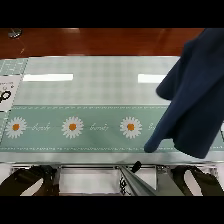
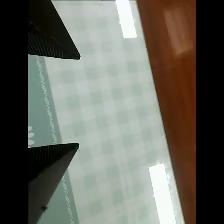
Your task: Fold the shirts.
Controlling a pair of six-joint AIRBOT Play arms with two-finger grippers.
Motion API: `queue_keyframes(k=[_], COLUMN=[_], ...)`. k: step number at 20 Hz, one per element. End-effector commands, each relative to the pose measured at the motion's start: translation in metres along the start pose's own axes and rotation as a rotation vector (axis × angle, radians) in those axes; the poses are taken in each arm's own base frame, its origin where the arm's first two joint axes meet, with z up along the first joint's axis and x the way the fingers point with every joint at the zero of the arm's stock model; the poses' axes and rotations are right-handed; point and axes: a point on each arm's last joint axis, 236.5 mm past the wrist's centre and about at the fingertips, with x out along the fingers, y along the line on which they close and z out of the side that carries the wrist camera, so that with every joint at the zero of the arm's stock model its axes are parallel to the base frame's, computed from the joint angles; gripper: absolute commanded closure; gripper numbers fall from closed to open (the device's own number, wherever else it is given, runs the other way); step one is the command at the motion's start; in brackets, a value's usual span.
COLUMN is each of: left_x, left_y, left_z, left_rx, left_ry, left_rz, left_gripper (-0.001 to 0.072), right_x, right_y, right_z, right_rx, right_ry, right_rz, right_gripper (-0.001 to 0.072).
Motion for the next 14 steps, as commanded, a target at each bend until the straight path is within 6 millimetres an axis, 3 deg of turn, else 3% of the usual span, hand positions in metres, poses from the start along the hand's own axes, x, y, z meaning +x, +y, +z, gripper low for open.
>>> queue_keyframes(k=[1, 4, 8, 10, 12, 14], left_x=[0.006, 0.025, 0.054, 0.069, 0.083, 0.097], left_y=[-0.003, -0.006, -0.013, -0.018, -0.024, -0.036], left_z=[-0.022, -0.039, -0.068, -0.082, -0.098, -0.115], left_rx=[0.009, 0.023, 0.033, 0.045, 0.051, 0.056], left_ry=[0.089, 0.161, 0.28, 0.328, 0.378, 0.429], left_rz=[-0.005, -0.004, -0.005, -0.011, -0.025, -0.061], left_gripper=[0.0092, 0.0092, 0.0092, 0.0092, 0.0092, 0.0092], right_x=[0.019, 0.035, 0.087, 0.119, 0.151, 0.178], right_y=[-0.003, 0.019, 0.065, 0.086, 0.108, 0.123], right_z=[-0.076, -0.134, -0.156, -0.178, -0.224, -0.297], right_rx=[0.139, 0.185, 0.071, 0.049, 0.034, 0.005], right_ry=[0.263, 0.43, 0.377, 0.395, 0.491, 0.661], right_rz=[0.09, 0.192, 0.232, 0.221, 0.223, 0.223], right_gripper=[0.0675, 0.0675, 0.0675, 0.0675, 0.0674, 0.0674])
